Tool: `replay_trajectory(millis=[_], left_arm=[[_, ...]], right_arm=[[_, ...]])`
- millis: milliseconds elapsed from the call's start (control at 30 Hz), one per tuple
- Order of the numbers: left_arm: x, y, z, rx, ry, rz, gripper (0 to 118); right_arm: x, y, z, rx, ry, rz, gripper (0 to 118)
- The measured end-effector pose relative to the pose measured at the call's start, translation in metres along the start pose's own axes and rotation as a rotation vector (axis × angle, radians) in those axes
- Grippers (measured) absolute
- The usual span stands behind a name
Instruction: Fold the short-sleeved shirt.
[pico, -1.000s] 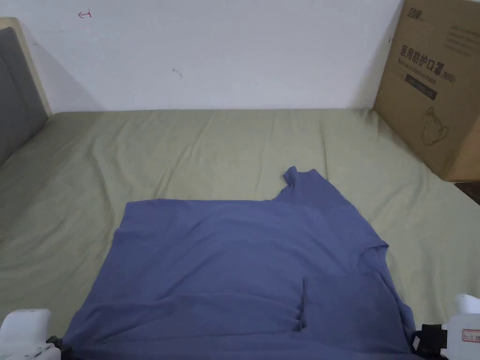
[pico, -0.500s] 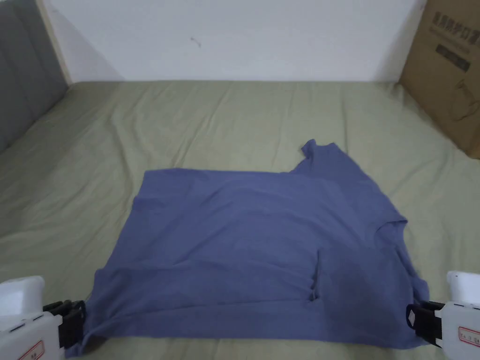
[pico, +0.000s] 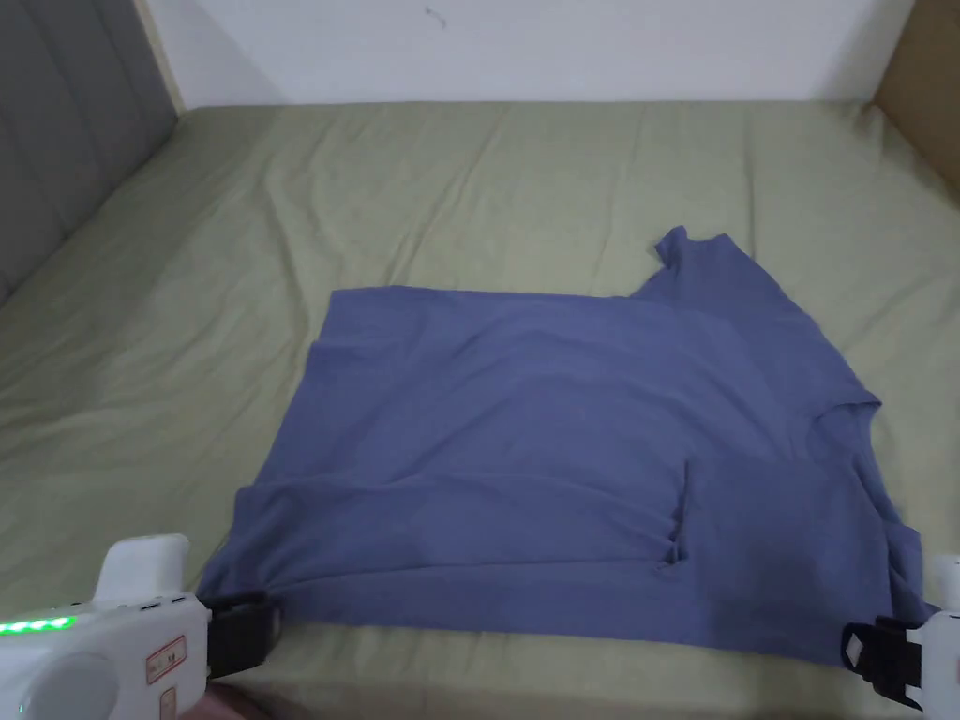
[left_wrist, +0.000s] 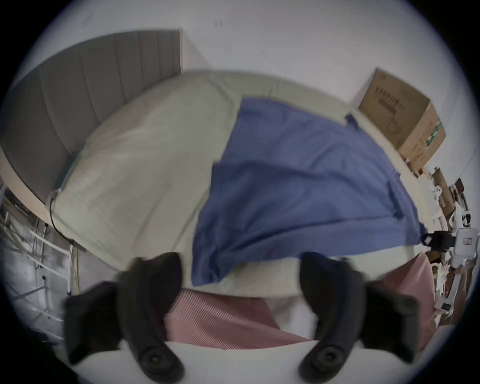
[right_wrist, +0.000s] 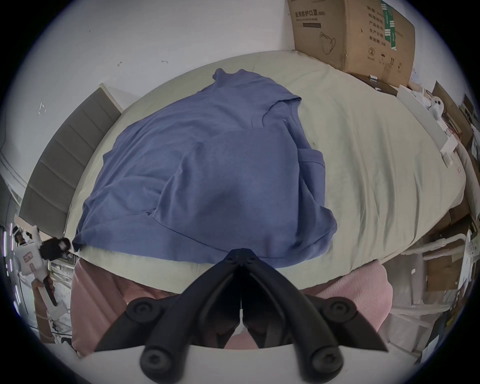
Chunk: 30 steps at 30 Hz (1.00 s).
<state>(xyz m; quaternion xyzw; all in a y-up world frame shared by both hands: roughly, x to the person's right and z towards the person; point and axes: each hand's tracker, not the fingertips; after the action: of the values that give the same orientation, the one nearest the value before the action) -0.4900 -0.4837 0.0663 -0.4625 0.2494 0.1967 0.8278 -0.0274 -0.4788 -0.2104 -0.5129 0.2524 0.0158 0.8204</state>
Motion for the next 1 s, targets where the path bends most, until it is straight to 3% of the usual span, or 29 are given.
replay_trajectory(millis=[67,167,333,433,467,533,567,600,633,667,700,833,1000], left_arm=[[-0.002,-0.001,-0.015,-0.019,0.047,-0.005,0],[-0.003,0.005,-0.02,-0.026,-0.007,0.033,0],[0.005,0.008,-0.01,-0.002,0.014,-0.026,0],[0.005,0.008,-0.005,0.006,0.015,-0.029,0],[0.005,0.007,-0.002,0.009,0.015,-0.026,0],[0.005,0.006,0.003,0.008,0.012,-0.012,0],[0.004,0.004,0.004,0.006,0.013,-0.009,0],[0.003,0.003,0.004,0.006,0.013,-0.008,0],[0.005,0.003,0.007,0.005,0.014,-0.007,0],[0.005,0.003,0.007,-0.001,0.016,-0.007,0],[0.006,0.002,0.008,-0.004,0.016,-0.012,0],[0.011,0.005,0.014,0.006,0.026,-0.03,0],[0.016,0.024,0.029,0.026,0.034,-0.046,0]], right_arm=[[0.004,-0.001,-0.001,-0.018,-0.007,-0.014,0],[0.007,-0.003,0.003,-0.023,-0.004,-0.004,0],[0.011,0.005,0.009,0.017,-0.032,0.03,4],[0.012,0.013,0.002,0.012,-0.054,0.059,82],[0.011,0.015,0.0,0.013,-0.059,0.088,89],[0.008,0.017,-0.012,-0.031,-0.086,0.179,87],[0.008,0.016,-0.019,-0.064,-0.084,0.201,67],[0.009,0.015,-0.026,-0.085,-0.089,0.217,30],[0.01,0.012,-0.032,-0.091,-0.138,0.205,0],[0.011,0.01,-0.035,-0.077,-0.147,0.19,0],[0.015,0.01,-0.033,-0.109,-0.079,0.175,0],[0.016,0.013,-0.009,-0.045,-0.101,0.168,0],[0.027,0.036,0.019,0.047,-0.05,0.025,0]])
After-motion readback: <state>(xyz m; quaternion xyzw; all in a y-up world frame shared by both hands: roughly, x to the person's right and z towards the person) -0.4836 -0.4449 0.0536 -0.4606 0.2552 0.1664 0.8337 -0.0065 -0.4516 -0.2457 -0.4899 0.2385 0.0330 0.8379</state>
